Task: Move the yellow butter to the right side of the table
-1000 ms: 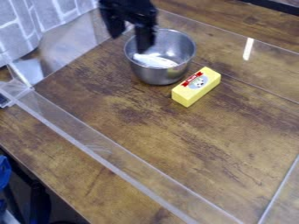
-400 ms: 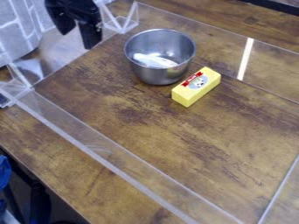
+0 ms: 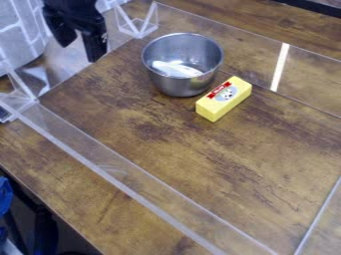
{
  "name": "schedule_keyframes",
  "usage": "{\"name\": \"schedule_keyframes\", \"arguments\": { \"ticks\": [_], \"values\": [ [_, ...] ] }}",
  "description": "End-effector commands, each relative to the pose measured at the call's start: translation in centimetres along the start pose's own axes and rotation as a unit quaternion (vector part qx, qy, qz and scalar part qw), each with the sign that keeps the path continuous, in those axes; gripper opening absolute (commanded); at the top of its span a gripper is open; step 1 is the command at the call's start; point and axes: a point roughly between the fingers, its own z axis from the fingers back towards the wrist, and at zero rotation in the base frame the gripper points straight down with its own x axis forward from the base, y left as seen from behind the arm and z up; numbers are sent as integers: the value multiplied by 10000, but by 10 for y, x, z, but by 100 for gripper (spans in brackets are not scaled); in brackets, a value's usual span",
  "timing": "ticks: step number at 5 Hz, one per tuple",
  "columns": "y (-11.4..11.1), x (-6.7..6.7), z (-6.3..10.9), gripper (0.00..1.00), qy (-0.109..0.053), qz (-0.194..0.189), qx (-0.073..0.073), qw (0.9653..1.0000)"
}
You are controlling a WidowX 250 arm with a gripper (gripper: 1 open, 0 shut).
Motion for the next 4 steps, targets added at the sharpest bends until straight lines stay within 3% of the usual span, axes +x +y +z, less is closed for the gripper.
{"name": "schedule_keyframes", "arguments": {
  "ticks": [1,2,4],
  "values": [
    [-12,25,21,100,-371,-197,46,9991],
    [7,24,3,100,-259,-62,108,9996],
    [38,22,-6,100,-217,222,183,9993]
  ]
}}
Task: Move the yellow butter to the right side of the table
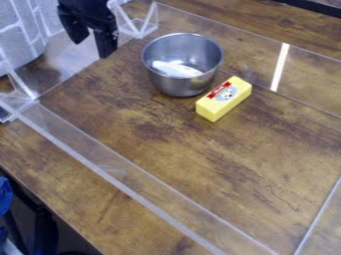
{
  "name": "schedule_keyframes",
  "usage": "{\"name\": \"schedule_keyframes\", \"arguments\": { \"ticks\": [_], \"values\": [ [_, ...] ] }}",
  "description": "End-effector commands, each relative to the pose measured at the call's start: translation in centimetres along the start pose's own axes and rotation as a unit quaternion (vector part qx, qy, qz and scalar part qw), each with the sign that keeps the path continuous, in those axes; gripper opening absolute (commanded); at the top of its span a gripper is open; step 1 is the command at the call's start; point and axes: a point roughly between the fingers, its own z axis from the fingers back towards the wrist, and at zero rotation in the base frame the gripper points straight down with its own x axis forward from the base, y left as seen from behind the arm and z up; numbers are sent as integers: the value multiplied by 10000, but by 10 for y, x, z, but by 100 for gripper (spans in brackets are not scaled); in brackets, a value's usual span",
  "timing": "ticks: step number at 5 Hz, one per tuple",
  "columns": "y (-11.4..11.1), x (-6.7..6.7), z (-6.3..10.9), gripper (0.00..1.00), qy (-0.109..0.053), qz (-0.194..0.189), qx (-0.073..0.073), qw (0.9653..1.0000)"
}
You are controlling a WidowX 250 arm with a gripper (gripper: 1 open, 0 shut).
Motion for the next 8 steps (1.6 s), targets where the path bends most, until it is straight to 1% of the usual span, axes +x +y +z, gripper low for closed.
{"name": "schedule_keyframes", "arguments": {
  "ticks": [1,4,5,6,7,8],
  "values": [
    [14,7,14,100,-160,187,76,9997],
    [-6,19,15,100,-126,-10,-101,9999],
    [-10,21,15,100,-111,-37,-152,9998],
    [-36,29,16,100,-168,-246,-317,9991],
    [-75,39,24,100,-300,-582,-457,9968],
    [-118,54,31,100,-477,-949,-569,9927]
  ]
}}
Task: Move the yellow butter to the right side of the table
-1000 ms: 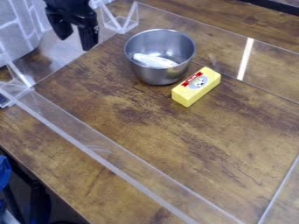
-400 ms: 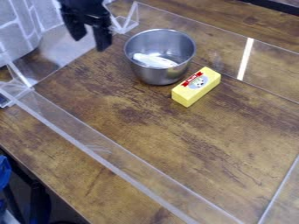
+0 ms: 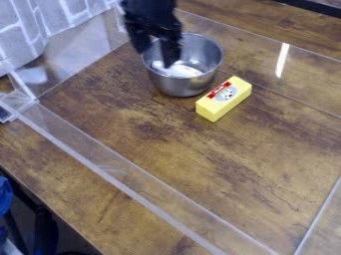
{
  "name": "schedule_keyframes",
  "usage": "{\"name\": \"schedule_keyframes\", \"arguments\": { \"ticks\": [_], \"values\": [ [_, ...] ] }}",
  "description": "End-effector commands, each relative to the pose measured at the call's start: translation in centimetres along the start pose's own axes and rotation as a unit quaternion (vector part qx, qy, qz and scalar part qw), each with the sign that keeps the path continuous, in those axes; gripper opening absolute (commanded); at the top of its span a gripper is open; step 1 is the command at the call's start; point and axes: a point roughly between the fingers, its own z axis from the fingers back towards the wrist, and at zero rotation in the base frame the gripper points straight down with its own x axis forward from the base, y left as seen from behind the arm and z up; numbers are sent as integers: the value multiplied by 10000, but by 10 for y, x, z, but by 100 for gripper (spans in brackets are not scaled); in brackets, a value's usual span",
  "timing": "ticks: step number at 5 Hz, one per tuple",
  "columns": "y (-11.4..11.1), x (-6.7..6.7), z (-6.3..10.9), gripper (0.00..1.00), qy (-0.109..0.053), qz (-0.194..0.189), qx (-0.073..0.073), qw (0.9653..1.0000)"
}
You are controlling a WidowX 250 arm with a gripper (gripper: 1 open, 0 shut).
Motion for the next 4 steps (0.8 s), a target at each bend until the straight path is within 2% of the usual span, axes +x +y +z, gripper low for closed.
{"name": "schedule_keyframes", "arguments": {
  "ticks": [1,2,3,4],
  "values": [
    [-28,36,12,100,-430,-200,71,9989],
    [-58,48,-1,100,-434,-352,-1,9984],
    [-70,56,-16,100,-383,-439,-13,9983],
    [-69,58,-20,100,-410,-370,-23,9985]
  ]
}}
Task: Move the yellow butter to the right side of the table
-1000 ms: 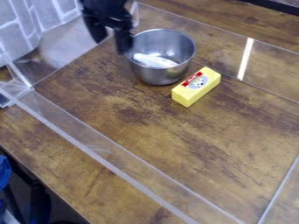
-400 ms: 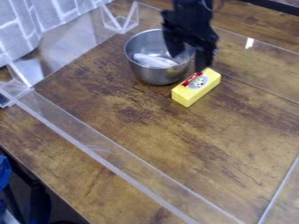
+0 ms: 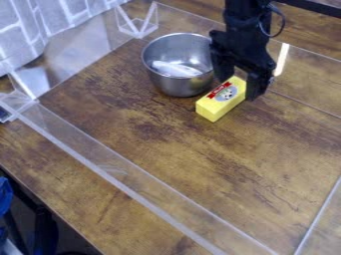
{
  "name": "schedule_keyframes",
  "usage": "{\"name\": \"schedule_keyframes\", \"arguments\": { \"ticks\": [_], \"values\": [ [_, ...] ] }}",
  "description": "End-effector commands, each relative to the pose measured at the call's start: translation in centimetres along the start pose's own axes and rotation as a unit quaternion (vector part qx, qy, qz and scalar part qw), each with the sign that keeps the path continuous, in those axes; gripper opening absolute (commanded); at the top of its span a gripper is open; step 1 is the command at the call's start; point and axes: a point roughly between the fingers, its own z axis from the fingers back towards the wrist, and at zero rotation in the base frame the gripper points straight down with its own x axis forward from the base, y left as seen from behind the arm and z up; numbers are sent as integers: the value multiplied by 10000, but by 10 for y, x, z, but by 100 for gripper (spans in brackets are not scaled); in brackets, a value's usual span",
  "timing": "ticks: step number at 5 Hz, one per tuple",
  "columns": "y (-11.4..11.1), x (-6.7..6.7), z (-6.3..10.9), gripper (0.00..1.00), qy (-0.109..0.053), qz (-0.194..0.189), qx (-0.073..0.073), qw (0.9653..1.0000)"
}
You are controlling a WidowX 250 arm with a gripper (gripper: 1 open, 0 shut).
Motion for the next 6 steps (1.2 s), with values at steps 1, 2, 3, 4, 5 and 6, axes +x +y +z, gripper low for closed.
{"name": "schedule_keyframes", "arguments": {
  "ticks": [1,2,3,4,5,6],
  "values": [
    [12,10,30,100,-397,173,91,9990],
    [23,8,40,100,-491,340,126,9981],
    [37,1,55,100,-553,526,169,9969],
    [34,10,40,100,-536,510,169,9971],
    [33,17,27,100,-497,474,171,9975],
    [32,23,11,100,-435,432,178,9980]
  ]
}}
